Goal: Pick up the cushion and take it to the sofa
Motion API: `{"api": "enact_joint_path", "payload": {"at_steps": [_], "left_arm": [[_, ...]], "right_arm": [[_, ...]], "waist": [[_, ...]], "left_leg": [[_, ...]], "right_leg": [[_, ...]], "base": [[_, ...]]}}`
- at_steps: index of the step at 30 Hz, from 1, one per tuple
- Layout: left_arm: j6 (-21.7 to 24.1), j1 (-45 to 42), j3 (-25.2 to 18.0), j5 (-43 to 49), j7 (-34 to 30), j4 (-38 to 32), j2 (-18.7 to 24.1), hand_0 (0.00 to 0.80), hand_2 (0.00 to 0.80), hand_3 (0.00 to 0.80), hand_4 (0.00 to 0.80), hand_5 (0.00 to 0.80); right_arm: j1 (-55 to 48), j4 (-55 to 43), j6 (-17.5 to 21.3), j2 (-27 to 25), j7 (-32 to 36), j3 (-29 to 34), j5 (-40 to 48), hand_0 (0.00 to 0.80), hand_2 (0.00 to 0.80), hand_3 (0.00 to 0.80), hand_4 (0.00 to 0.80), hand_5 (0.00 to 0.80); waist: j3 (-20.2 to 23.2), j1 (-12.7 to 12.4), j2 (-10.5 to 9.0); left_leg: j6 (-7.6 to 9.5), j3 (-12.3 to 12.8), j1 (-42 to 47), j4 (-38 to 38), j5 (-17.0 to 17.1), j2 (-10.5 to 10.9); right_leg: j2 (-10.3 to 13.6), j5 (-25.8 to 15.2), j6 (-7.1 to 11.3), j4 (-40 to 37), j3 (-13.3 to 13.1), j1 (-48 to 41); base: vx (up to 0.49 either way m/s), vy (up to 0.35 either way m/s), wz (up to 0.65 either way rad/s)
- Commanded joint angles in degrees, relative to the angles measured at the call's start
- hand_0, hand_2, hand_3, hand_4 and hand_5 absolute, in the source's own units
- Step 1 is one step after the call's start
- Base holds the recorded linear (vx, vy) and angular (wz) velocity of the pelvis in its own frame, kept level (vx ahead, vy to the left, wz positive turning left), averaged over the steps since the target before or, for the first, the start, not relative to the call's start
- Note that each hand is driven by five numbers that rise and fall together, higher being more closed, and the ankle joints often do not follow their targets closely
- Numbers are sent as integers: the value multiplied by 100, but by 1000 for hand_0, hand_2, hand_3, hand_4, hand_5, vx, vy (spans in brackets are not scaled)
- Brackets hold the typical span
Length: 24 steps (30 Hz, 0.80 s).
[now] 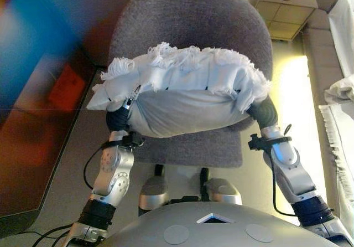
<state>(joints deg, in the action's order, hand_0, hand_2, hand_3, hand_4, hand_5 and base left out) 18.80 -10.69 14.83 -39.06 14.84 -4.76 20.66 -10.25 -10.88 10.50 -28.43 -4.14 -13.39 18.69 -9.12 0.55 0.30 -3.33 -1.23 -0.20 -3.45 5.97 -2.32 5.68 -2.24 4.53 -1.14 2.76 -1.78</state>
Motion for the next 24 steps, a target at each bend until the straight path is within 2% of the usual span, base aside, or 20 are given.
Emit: {"api": "enact_joint_path", "payload": {"at_steps": [1,5,13,17,24], "left_arm": [[282,325,-226,73,-269,-742,-88,800,800,800,800,800],[331,345,-137,222,-563,-712,9,800,800,800,800,800],[304,933,177,391,-543,-424,148,800,800,800,800,800],[398,1640,488,551,-314,-95,85,800,800,800,800,800],[555,2131,629,601,97,195,-118,800,800,800,800,800]], "right_arm": [[274,-581,300,69,150,-25,-9,800,800,800,800,800],[267,-502,311,192,-133,-84,-85,800,800,800,800,800],[825,-167,477,319,-929,-361,-346,800,800,800,800,800],[1390,62,568,442,-1276,-546,-512,800,800,800,800,800],[1628,193,487,395,-1299,-655,-662,800,800,800,800,800]], "waist": [[349,-43,-219],[280,-21,-235],[-27,30,-190],[-461,161,-97],[-885,376,25]], "left_leg": [[-185,16,77,-6,11,-335],[-98,59,131,-37,-82,-276],[23,100,-87,-53,-234,-204],[83,146,-441,-69,-157,-163],[122,232,-695,-70,-109,-93]], "right_leg": [[16,-221,46,-386,-27,-363],[33,-240,80,-358,-94,-271],[113,-293,152,-335,-226,160],[133,-414,155,-290,-335,609],[159,-490,144,-264,-495,936]], "base": [[91,5,13],[69,-2,10],[2,-34,-13],[-187,-19,-11],[-44,27,-14]]}}
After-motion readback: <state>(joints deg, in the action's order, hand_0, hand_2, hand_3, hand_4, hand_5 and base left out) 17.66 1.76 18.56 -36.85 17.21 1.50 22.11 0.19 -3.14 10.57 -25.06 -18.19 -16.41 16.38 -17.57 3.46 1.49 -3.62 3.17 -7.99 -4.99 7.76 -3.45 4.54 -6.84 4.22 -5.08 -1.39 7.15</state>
